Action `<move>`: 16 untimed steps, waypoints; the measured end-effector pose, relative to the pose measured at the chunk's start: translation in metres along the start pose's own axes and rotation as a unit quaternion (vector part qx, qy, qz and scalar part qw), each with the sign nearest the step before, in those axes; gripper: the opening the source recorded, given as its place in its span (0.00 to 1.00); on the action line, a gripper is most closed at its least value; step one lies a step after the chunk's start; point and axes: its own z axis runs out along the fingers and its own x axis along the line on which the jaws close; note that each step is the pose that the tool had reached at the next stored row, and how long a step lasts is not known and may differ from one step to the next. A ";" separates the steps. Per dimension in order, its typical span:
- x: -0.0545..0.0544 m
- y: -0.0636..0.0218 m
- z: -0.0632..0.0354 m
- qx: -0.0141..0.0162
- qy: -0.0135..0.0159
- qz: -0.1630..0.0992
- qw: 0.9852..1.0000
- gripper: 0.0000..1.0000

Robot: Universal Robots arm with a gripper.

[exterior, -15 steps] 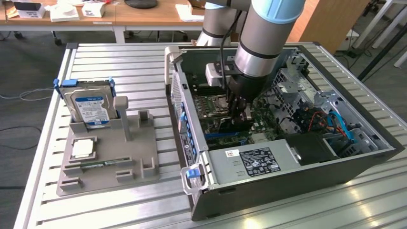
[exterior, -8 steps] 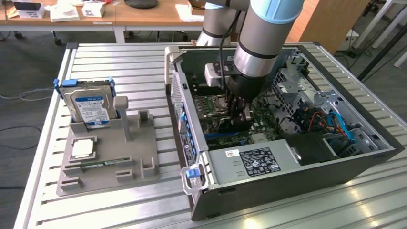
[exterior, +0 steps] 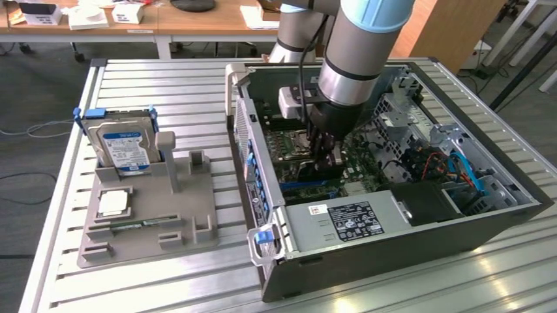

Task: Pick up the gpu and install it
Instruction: 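Insert the gpu into the slot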

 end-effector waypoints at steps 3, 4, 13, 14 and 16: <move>0.000 -0.0001 0.0001 0.000 0.000 0.000 1.000 0.27; 0.000 -0.0001 0.0001 0.000 0.000 0.000 1.000 0.27; 0.000 -0.0001 0.0001 0.000 0.000 -0.001 1.000 0.27; 0.000 -0.0001 0.0001 0.000 0.000 -0.001 1.000 0.27; 0.000 -0.0001 0.0001 0.000 0.000 -0.002 1.000 0.27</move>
